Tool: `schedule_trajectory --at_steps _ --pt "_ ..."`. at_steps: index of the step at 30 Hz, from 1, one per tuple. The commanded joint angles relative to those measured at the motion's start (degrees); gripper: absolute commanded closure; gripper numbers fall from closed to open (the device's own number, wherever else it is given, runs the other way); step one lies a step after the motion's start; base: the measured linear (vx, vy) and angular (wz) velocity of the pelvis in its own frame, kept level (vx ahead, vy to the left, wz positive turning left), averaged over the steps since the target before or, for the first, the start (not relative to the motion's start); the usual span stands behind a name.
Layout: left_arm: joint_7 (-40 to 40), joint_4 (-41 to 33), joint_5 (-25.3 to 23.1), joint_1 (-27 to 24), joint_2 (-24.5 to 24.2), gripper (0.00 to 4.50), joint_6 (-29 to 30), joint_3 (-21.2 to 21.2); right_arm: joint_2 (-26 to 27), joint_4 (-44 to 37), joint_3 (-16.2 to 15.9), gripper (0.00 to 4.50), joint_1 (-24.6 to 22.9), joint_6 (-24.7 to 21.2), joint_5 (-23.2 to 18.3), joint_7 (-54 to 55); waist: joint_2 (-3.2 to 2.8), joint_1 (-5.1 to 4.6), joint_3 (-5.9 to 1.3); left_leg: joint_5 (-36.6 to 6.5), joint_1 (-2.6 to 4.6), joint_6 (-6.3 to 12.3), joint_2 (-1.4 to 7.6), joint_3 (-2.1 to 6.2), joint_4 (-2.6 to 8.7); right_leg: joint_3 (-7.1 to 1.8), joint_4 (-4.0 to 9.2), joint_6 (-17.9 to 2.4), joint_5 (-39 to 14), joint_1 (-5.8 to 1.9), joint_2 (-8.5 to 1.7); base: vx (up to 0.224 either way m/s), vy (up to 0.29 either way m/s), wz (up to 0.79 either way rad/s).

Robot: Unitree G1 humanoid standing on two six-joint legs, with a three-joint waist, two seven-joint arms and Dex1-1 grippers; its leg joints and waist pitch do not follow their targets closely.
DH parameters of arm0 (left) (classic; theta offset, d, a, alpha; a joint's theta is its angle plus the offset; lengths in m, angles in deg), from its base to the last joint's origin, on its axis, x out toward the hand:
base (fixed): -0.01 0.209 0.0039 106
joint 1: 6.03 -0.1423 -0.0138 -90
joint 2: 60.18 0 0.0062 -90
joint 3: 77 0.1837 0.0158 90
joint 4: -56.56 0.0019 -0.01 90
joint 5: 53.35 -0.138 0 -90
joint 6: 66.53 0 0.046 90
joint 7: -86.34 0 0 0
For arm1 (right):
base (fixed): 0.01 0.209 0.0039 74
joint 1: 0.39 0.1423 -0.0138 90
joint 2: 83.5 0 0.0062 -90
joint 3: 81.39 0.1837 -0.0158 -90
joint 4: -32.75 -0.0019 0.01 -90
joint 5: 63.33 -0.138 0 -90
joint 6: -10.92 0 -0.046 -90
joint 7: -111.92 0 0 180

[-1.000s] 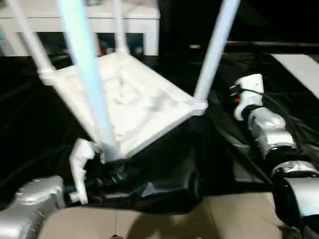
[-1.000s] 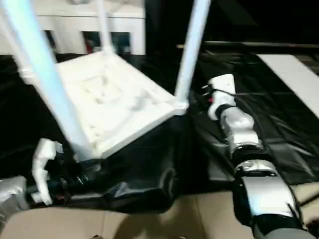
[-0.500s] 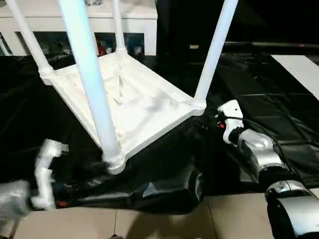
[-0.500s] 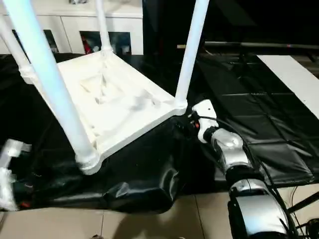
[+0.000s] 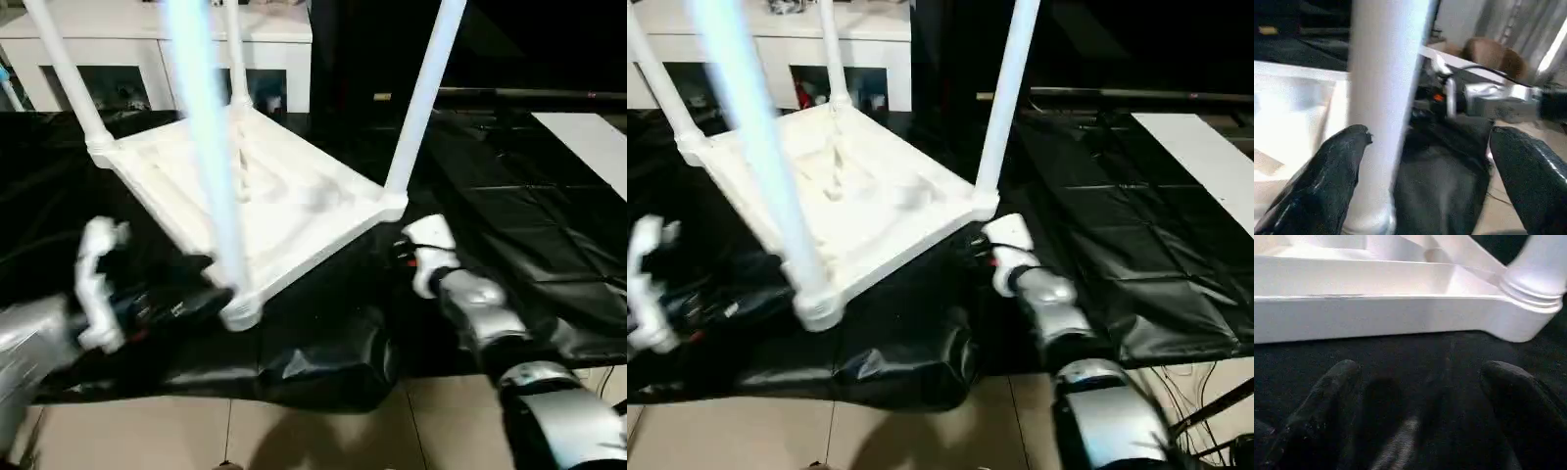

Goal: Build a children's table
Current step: Rotate table base

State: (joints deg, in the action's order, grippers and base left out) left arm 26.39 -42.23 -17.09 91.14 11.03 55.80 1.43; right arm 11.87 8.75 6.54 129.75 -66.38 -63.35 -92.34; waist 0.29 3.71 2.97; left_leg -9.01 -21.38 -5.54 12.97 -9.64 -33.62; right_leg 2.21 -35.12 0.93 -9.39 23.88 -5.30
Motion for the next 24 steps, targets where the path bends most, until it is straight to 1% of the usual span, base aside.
schedule_trajectory --at_steps 1,2,3,5,7,9,10,11,12,13,14,16,17,18,19,21,24 --pt "2.3 2.0 -2.7 2.4 1.2 0.07 -1.6 1.8 1.0 0.0 -0.2 0.29 1.2 -0.4 0.9 0.7 -0.95 -0.05 -3.14 -28.5 1.47 -2.47 -0.93 -0.54 4.41 -0.66 5.03 -8.4 -26.3 -1.17 -0.62 0.000 0.000 0.00" --pt "3.3 3.2 -4.1 3.4 1.6 0.07 -2.1 2.4 1.6 0.1 -0.6 0.29 1.3 -0.2 1.4 0.9 -0.80 -0.20 -3.11 -28.5 1.21 -2.47 -0.97 -0.42 4.49 -0.61 5.04 -8.2 -26.6 -1.40 -0.67 0.000 0.000 0.00" --pt "4.7 5.1 -5.8 4.5 1.9 0.07 -2.7 3.0 2.2 0.1 -0.9 0.29 1.6 0.3 1.9 1.2 -0.84 -0.19 -3.20 -28.0 1.03 -2.62 -0.95 -0.33 4.55 -0.61 5.00 -8.0 -26.9 -1.59 -0.91 0.000 0.000 0.00" --pt "4.9 6.4 -6.6 4.7 1.4 0.07 -2.8 3.4 2.8 -0.1 -0.7 0.29 1.8 0.9 1.6 1.2 -0.93 -0.26 -3.31 -27.6 1.02 -2.57 -0.95 -0.30 4.55 -0.64 4.94 -8.0 -26.3 -1.55 -0.92 0.000 0.000 0.00" --pt "3.8 7.4 -6.8 3.8 -0.4 0.07 -2.5 3.8 3.0 -0.4 -0.2 0.29 2.0 1.3 1.0 1.3 -1.01 -0.36 -3.45 -26.6 0.89 -2.45 -0.93 -0.29 4.58 -0.68 4.58 -8.9 -23.9 -1.75 -0.88 0.000 0.000 0.00" --pt "3.1 7.3 -6.5 3.0 -1.2 0.07 -2.4 3.5 3.0 -0.9 0.2 0.29 2.0 2.1 0.2 0.2 -1.01 -0.43 -3.49 -25.9 0.92 -2.18 -0.88 -0.41 4.53 -0.74 4.37 -9.8 -21.9 -1.69 -0.78 0.000 0.000 0.00" --pt "3.0 7.4 -6.6 2.8 -1.4 0.07 -2.7 3.3 3.0 -1.1 0.3 0.29 1.9 2.1 -0.1 -0.4 -0.91 -0.42 -3.53 -25.7 0.94 -2.04 -0.86 -0.49 4.49 -0.76 4.33 -10.1 -21.3 -1.70 -0.76 0.000 0.000 0.00" --pt "3.0 7.6 -6.8 2.9 -1.2 0.07 -3.4 3.0 2.9 -1.2 0.3 0.29 1.9 2.3 -0.2 -0.9 -0.96 -0.35 -3.51 -25.0 0.99 -1.69 -0.81 -0.61 4.45 -0.86 4.20 -11.0 -19.5 -1.67 -0.69 0.000 0.000 0.00" --pt "3.2 7.5 -6.5 3.3 -0.7 0.07 -3.6 2.8 3.0 -1.1 0.3 0.29 1.9 2.3 -0.1 -1.0 -1.04 -0.27 -3.57 -24.5 0.94 -1.65 -0.80 -0.58 4.46 -0.84 4.08 -11.3 -18.9 -1.79 -0.72 0.000 0.000 0.00" --pt "3.3 7.4 -6.1 4.0 0.2 0.07 -3.9 2.5 3.1 -1.0 0.4 0.29 2.0 2.3 0.0 -1.2 -0.87 -0.17 -3.64 -23.6 0.94 -1.43 -0.75 -0.70 4.41 -0.89 3.94 -11.9 -17.4 -1.86 -0.72 0.000 0.000 0.00" --pt "3.4 7.2 -5.7 4.4 0.7 0.07 -3.9 2.4 3.1 -0.9 0.5 0.29 2.1 2.3 0.1 -1.2 -0.84 -0.04 -3.65 -23.3 1.02 -1.33 -0.75 -0.79 4.36 -0.93 3.96 -12.1 -16.9 -1.79 -0.73 0.000 0.000 0.00" --pt "3.6 6.7 -4.5 6.2 2.4 0.07 -3.8 2.9 3.3 -0.2 0.3 0.29 2.5 1.9 0.7 -0.5 -0.70 0.10 -3.67 -22.2 0.96 -1.22 -0.72 -0.84 4.36 -0.94 3.77 -12.5 -15.9 -1.93 -0.71 0.000 0.000 0.00" --pt "4.0 6.7 -4.2 7.3 3.5 0.07 -4.0 3.6 3.4 0.1 0.1 0.29 2.7 1.7 1.0 -0.2 -0.78 0.39 -3.81 -21.4 1.12 -1.17 -0.73 -0.97 4.23 -1.00 3.66 -12.9 -14.6 -1.86 -0.77 0.000 0.000 0.00" --pt "4.2 6.7 -4.3 7.8 4.0 0.07 -4.2 4.1 3.5 0.2 0.0 0.29 2.9 1.6 1.1 -0.1 -0.57 0.39 -3.77 -20.6 0.77 -1.10 -0.77 -0.88 4.31 -0.94 3.45 -13.0 -14.1 -2.22 -0.76 0.000 0.000 0.00" --pt "4.7 7.2 -4.8 9.2 5.3 0.07 -5.0 5.4 3.7 0.6 -0.2 0.29 3.3 1.3 1.4 0.4 -0.13 0.41 -3.81 -19.6 0.59 -0.93 -0.77 -0.90 4.31 -0.93 3.36 -12.7 -13.9 -2.39 -0.85 0.000 0.000 0.00" --pt "5.1 8.1 -5.8 10.9 6.7 0.07 -6.2 7.4 3.8 1.2 -0.6 0.29 3.7 0.9 1.8 0.8 -0.14 0.47 -3.78 -19.3 0.64 -0.87 -0.78 -0.96 4.25 -0.97 3.47 -12.3 -14.6 -2.34 -0.95 0.000 0.000 0.00" --pt "4.2 8.2 -6.1 11.9 8.0 0.07 -6.1 8.9 4.1 1.6 -0.6 0.29 4.0 0.6 2.1 1.2 -0.04 0.43 -3.81 -18.1 0.41 -0.81 -0.80 -1.00 4.21 -1.02 3.42 -11.7 -14.2 -2.48 -1.02 0.000 0.000 0.00"
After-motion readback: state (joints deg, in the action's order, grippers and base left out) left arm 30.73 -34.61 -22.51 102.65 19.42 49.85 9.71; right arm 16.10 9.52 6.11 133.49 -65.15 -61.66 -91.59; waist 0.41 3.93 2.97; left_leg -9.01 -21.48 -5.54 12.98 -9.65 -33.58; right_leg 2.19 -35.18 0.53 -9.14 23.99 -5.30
